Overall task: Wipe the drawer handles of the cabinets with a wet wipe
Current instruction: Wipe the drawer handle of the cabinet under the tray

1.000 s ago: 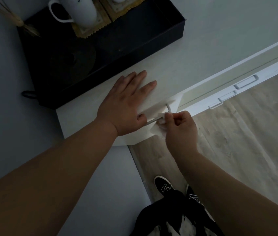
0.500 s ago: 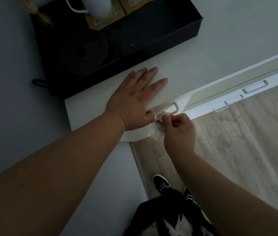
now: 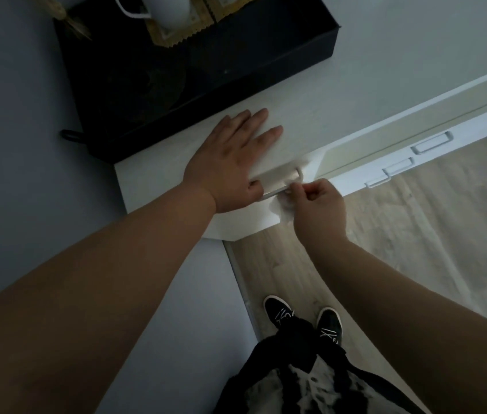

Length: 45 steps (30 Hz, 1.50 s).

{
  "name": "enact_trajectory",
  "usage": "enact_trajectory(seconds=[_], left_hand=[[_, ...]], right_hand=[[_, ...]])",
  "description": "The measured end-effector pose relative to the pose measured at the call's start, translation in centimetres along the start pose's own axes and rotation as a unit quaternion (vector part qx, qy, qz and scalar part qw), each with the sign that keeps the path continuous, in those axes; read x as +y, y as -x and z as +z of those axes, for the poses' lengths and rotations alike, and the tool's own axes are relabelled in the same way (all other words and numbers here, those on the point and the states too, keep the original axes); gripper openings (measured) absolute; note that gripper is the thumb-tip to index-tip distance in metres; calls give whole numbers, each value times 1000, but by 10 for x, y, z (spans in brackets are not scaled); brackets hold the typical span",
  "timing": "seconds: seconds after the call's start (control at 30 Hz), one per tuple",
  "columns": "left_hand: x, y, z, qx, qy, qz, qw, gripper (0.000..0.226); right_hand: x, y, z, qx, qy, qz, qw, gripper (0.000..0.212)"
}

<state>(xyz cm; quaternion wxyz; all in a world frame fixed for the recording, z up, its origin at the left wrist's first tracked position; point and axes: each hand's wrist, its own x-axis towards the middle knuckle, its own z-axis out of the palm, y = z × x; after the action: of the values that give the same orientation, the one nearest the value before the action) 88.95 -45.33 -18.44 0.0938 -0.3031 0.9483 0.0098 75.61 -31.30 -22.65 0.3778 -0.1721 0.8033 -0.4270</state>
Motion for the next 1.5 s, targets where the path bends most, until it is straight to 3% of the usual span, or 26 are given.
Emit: enact_trajectory(seconds=[0.2,0.37,0.6,0.77,1.0,1.13,1.2,1.4,1.5], left_hand=[[-30,53,8,-30,1,-26,999,101],[-45,69,18,19,-36,-21,999,93],[-46,69,21,27,-37,-27,999,93],[-49,71,24,35,-29,-28,999,94],[-49,68,26,37,-23,-23,999,91],[-50,70,28,42,-17,-24,999,92],[-50,70,28,45,-17,-22,999,94],[-51,70,28,44,-16,-22,999,94],[-51,71,28,53,-19,-19,998,91]], right_hand=[[-8,15,15,-22,-45,47,998,22],[-3,19,29,-16,-137,117,984,24],[6,42,63,-119,-185,133,966,23],[8,38,63,-100,-268,164,944,20],[2,46,87,-88,-272,190,939,18],[6,42,86,-97,-287,214,929,28],[5,35,81,-104,-314,221,917,36],[6,29,75,-212,-420,252,846,31],[5,28,74,-231,-437,269,827,24]])
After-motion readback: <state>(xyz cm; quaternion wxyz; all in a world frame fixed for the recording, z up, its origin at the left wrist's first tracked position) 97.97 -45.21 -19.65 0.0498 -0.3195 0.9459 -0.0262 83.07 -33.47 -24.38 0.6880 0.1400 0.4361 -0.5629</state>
